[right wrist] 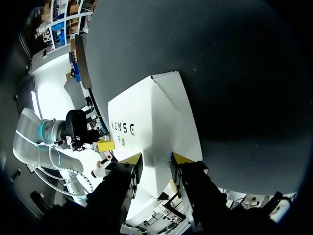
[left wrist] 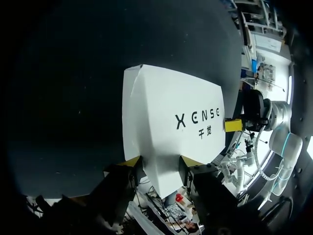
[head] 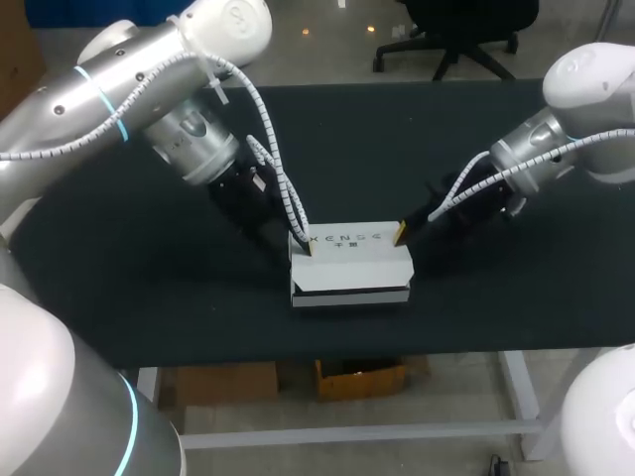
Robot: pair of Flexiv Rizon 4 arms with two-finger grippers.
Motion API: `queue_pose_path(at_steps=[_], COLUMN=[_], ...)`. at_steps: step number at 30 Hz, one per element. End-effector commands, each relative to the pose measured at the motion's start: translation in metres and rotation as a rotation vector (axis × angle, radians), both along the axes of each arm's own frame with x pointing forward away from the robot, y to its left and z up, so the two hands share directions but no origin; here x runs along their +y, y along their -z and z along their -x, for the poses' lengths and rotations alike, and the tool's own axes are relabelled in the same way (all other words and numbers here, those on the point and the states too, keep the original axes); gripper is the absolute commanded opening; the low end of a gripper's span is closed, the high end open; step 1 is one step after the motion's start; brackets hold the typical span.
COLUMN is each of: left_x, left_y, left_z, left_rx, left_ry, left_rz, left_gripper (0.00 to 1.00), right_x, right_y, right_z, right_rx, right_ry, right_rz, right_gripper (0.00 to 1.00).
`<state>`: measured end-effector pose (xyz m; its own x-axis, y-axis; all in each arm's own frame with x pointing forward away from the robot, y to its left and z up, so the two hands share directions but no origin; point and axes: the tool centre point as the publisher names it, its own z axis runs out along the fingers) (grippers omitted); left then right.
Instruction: Assemble the packaging by folding the flat box into shape, placing the metal phone stand inside, and closing the box properly
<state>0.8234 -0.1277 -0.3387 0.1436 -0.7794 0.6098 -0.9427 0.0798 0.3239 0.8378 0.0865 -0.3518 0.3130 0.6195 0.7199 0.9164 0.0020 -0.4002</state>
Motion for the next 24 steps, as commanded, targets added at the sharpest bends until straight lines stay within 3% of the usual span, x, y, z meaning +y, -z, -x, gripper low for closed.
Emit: queue_pose_path(at_steps=[1,24], left_x=[-0.0041,-0.0052], left_y=[0.0013,0.0006], left_z=[-0.0045,-0.0012], left_rx=[0.011,0.042], left_ry=[0.01,0.023], left_rz=[0.002,0.001], left_gripper=[0.48,0.47], right_x=[0.0032,0.0018], right_y=[-0.0003,-0.0026], right_z=[-0.0002,0.005], right_rx=[0.005,0.017], right_ry=[-0.004,-0.003], right_rz=[-0.004,-0.018], right_gripper=[0.35,0.36])
